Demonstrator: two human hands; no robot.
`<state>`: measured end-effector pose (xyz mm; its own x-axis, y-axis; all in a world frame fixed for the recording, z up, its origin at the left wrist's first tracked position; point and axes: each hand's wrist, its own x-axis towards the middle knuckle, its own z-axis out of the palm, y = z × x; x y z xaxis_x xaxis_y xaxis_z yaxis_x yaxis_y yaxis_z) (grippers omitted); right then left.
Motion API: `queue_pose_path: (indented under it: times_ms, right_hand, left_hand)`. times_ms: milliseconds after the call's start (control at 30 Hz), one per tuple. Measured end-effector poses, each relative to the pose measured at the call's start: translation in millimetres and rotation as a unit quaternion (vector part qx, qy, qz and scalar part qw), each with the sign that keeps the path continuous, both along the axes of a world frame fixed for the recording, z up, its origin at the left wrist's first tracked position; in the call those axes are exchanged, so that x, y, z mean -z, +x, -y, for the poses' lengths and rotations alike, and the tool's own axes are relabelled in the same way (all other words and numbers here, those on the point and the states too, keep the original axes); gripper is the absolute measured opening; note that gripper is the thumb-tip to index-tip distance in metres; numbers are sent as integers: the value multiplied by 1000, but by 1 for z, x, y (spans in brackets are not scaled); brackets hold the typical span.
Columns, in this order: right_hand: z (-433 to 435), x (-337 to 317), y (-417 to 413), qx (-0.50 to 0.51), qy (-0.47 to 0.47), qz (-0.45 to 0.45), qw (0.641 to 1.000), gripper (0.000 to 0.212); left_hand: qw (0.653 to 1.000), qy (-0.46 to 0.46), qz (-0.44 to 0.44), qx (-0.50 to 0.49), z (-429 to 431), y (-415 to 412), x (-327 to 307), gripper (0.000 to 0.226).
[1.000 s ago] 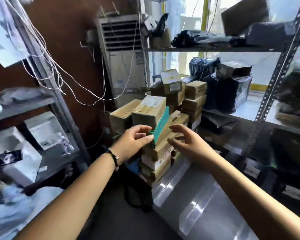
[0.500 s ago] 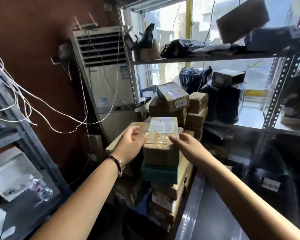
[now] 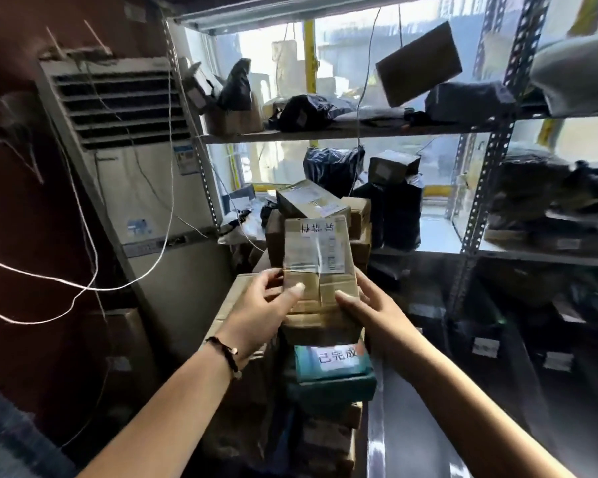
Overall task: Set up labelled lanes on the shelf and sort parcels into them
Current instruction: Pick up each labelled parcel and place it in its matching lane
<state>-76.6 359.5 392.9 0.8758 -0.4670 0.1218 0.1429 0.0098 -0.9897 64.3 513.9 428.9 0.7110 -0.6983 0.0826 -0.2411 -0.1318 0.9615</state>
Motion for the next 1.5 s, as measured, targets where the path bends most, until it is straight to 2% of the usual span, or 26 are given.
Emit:
queue_pose_path:
  times_ms: [67,133,200,233,267,333,367,433,500,567,600,700,733,800,867,967,1067,1233,1367,1433,1500]
  right_hand:
    - [-5,-11,0,32,1,22,999,78]
    - [-6,-23,-4,61,-51,25,997,81]
    - [-5,-34,-8,77,-132,11,988,84]
    - [-4,-41,-11,88,-171,3,981,85]
    - [-3,-49,-15,93,-203,1,975,84]
    - [-1,-63,-22,88,-306,-9,948,78]
    - [-2,-72,-26,87,-380,-27,920,76]
    - [-5,-88,-30,86,-481,-55,871,76]
    - [-7,-102,-33,69,-504,-72,858,74]
    - [-8,-110,-38,60,-511,-82,854,72]
    - [-8,-111,-40,74,-516,-79,850,71]
    - [-9,-107,-44,219,-518,-49,826,71]
    - [-10,-105,-46,273,-497,-34,823,71]
    - [-16,-102,-50,332,-427,1,841,67]
    - [-24,-95,-53,333,-337,-3,880,67]
    - [-41,-70,-52,243,-179,-12,953,72]
    - [-64,-34,-55,173,-42,18,984,67]
    - [-97,-4,-94,247,13,54,967,60]
    - [-112,13,-141,319,58,52,944,57]
    - [-122,22,-167,356,79,48,930,61]
    - [-130,34,-191,395,111,48,911,71]
  left_hand:
    - [999,-45,-17,13,3,9,-8,36]
    - [997,-73,13,-7,5,20,-15,34]
    - [978,-101,162,-81,3,33,-23,42]
    - [952,-123,264,-96,2,38,-27,50]
    - [920,-146,354,-85,0,40,-34,56]
    - [873,-156,462,7,-5,38,-54,60]
    - [854,-137,498,69,-5,39,-65,61]
    - [824,-35,531,195,-1,44,-84,67]
    - [802,86,528,266,4,48,-97,78]
    - [801,143,509,283,10,48,-102,83]
    - [811,140,489,289,13,48,-101,81]
    - [885,70,384,254,19,52,-92,79]
    - [915,40,330,227,23,54,-88,81]
    - [964,-24,183,189,27,52,-78,83]
    - [980,-82,45,173,31,46,-67,85]
    - [965,-141,-89,200,25,18,-51,57]
    - [937,-158,-200,237,12,-19,-28,53]
    - [923,-136,-264,243,3,-59,9,58]
    - [887,-138,-316,306,0,-94,37,40]
    - [874,-123,-319,346,1,-112,60,43]
    - [870,-90,-308,375,1,-130,81,56]
